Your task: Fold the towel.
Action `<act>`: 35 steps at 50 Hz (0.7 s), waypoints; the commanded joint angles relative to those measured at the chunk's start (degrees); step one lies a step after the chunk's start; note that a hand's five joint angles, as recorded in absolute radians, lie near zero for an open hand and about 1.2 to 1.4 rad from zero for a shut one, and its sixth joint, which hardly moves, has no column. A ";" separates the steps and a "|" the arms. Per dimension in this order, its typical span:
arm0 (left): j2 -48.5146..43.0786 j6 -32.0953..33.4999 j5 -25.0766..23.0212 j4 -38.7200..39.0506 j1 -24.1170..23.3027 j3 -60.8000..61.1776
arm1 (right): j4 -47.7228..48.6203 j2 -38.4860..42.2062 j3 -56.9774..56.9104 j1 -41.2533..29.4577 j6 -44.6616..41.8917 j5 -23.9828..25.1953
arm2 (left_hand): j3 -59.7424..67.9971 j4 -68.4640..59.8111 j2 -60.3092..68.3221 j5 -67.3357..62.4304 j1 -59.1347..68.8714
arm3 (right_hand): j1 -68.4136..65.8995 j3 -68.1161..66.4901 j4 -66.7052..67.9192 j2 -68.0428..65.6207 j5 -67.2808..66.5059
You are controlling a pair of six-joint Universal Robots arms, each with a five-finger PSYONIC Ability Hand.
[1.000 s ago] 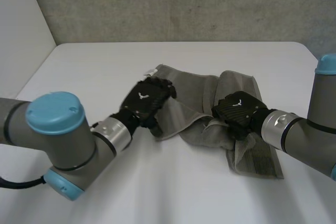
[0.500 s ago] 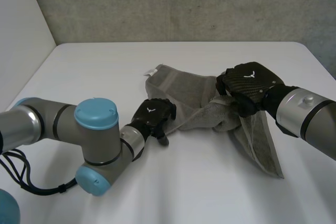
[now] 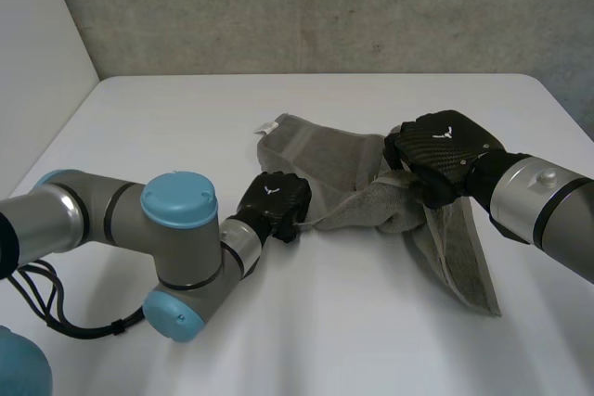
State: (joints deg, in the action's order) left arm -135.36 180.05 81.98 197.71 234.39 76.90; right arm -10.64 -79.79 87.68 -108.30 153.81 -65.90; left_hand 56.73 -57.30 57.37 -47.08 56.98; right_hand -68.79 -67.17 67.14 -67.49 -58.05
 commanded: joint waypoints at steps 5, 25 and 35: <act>-1.14 0.22 -0.24 -1.45 0.01 -1.75 | -0.79 -0.10 -0.14 -0.07 0.27 -0.02 | 21.78 -21.21 21.14 -21.43 21.53 | -0.84 -2.47 2.49 -2.14 -1.58; 17.48 1.36 -0.85 -14.28 4.23 -3.87 | -19.92 -0.01 -6.55 1.34 -1.75 -0.46 | 23.27 -22.70 22.63 -22.92 23.02 | -8.41 -10.04 10.06 -9.71 -9.15; 16.97 1.71 -0.85 -16.48 7.66 -4.12 | -24.69 4.21 -7.88 6.00 -13.27 -1.52 | 23.27 -22.70 22.63 -22.92 23.02 | -8.91 -10.54 10.57 -10.21 -9.66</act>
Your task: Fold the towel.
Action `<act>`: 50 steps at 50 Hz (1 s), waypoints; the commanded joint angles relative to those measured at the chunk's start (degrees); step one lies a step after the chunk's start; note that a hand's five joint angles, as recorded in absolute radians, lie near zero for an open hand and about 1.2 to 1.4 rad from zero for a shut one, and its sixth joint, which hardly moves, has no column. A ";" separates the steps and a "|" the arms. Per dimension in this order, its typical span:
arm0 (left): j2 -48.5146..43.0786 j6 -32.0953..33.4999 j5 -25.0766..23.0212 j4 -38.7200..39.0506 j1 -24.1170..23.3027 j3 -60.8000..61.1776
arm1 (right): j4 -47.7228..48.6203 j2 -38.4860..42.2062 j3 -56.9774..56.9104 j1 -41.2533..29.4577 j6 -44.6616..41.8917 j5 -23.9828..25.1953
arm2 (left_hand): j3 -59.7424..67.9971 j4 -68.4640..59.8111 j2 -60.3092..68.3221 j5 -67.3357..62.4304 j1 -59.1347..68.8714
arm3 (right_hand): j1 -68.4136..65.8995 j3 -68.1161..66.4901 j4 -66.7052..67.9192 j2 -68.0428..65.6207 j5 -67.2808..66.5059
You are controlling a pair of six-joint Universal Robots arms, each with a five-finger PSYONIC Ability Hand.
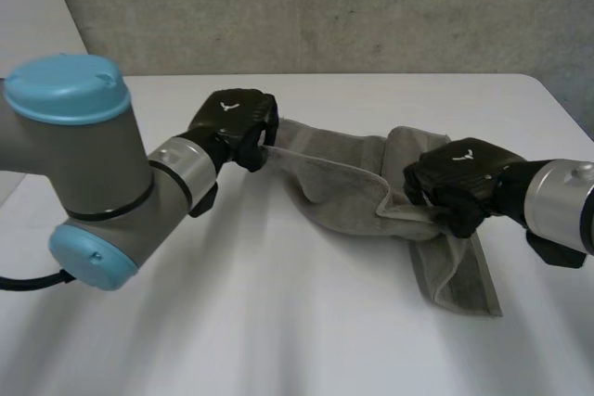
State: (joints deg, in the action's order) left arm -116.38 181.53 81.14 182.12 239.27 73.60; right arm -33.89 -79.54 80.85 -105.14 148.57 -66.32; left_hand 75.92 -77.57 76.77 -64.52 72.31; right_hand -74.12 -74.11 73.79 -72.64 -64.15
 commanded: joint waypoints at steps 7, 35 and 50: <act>-11.75 7.51 0.07 -0.72 6.12 -17.22 | 6.54 17.03 -21.73 2.05 -5.06 -9.52 | 4.08 -2.43 3.23 -5.48 7.69 | -5.88 -5.89 6.21 -7.36 -5.85; -5.96 -2.14 -1.24 5.18 17.28 -35.81 | 0.93 23.73 -57.12 -6.04 0.49 -5.58 | 4.08 -2.43 3.23 -5.48 7.69 | -5.88 -5.89 6.21 -7.36 -5.85; 0.54 19.20 -18.47 9.04 27.38 19.90 | 15.06 16.17 -5.10 -9.82 -11.55 -4.52 | 4.08 -2.43 3.23 -5.48 7.69 | -5.27 -5.28 5.60 -6.76 -5.24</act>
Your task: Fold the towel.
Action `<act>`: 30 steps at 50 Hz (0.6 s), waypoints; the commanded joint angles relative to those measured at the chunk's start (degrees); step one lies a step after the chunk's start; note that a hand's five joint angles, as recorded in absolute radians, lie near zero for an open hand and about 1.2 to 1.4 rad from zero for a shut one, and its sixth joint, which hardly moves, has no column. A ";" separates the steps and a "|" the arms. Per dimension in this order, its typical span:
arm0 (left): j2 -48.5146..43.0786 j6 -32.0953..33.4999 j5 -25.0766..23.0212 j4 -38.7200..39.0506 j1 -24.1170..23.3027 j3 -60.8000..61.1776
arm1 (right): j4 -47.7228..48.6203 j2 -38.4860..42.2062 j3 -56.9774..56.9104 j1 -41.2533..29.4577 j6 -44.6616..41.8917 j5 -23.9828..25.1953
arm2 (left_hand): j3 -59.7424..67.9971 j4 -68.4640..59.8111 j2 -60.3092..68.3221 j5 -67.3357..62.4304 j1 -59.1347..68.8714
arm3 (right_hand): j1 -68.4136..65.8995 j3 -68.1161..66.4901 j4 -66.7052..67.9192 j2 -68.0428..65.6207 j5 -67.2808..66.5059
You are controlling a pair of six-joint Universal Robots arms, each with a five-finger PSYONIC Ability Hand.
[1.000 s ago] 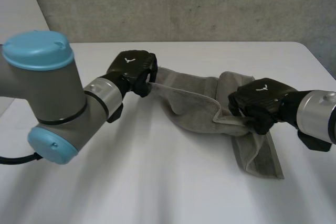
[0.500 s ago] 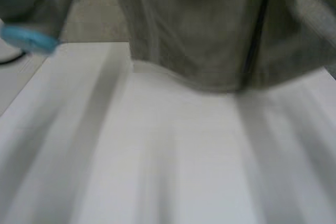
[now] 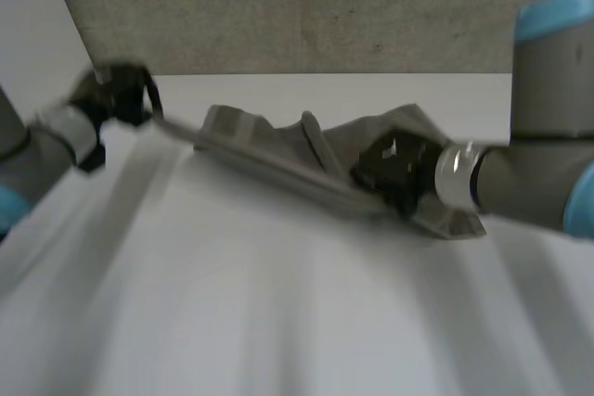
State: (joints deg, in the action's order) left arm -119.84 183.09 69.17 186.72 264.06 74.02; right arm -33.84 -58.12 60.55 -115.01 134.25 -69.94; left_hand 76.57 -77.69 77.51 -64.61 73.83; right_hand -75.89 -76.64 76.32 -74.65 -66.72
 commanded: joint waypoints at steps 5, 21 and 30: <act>5.31 17.74 -6.50 4.44 2.95 21.25 | 17.31 -5.43 15.30 -0.04 6.62 -1.17 | 3.43 -2.31 2.49 -5.39 6.17 | -1.15 -0.40 0.72 -2.38 -0.32; 7.95 13.10 -5.53 4.27 2.16 18.27 | 24.79 -4.46 15.39 0.39 14.18 -7.67 | 3.43 -2.31 2.49 -5.39 6.17 | 65.89 66.64 -66.32 64.65 66.72; 9.80 5.97 -5.36 4.36 2.07 14.93 | 25.05 -12.97 21.35 4.15 18.86 -6.97 | 3.43 -2.31 2.49 -5.39 6.17 | 65.89 66.64 -66.32 64.65 66.72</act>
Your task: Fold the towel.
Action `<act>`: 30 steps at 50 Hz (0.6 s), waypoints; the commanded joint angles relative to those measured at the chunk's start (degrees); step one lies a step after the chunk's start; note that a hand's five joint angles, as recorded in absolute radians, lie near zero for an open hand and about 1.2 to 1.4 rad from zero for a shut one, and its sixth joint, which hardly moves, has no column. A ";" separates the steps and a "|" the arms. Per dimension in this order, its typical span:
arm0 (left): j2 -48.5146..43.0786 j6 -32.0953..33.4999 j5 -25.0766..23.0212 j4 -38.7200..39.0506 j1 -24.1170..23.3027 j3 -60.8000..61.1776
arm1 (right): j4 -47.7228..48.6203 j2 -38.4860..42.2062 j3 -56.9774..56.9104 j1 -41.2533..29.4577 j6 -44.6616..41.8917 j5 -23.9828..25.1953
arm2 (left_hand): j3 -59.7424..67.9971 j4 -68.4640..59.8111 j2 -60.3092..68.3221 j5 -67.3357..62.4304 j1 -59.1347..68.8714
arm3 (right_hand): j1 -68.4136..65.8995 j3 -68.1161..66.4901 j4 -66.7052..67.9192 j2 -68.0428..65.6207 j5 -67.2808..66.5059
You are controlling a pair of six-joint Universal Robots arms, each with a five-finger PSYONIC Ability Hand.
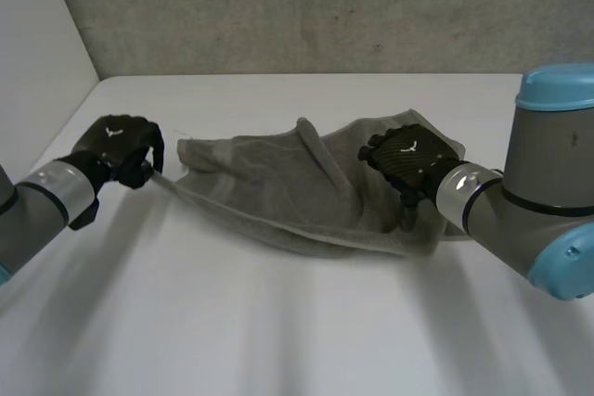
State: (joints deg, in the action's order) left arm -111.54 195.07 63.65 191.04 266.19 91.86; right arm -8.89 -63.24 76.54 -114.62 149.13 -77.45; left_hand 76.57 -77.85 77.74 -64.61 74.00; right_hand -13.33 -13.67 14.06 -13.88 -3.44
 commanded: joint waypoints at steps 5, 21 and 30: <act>1.50 -6.46 0.33 0.04 -0.14 -3.53 | -0.07 -11.72 9.31 11.07 3.63 1.86 | 3.43 -2.15 2.26 -5.39 6.00 | -1.60 -1.25 0.87 -1.05 -1.48; 1.50 -6.72 1.65 -0.14 -0.05 -3.36 | 0.10 -10.25 21.01 28.13 -8.32 11.88 | 3.43 -2.15 2.26 -5.39 6.00 | -16.09 -15.74 15.36 -15.54 -15.98; 1.50 -6.72 1.65 -0.14 -0.05 -3.27 | 4.04 -5.41 22.94 30.42 -8.59 16.71 | 3.43 -2.15 2.26 -5.39 6.00 | -21.65 -21.30 20.92 -21.10 -21.53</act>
State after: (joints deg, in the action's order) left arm -110.03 188.38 65.33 190.89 266.11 88.51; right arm -8.16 -71.42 98.46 -84.97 140.18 -63.84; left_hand 76.57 -77.85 77.74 -64.61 74.00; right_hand -32.96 -33.07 33.00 -32.73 -23.21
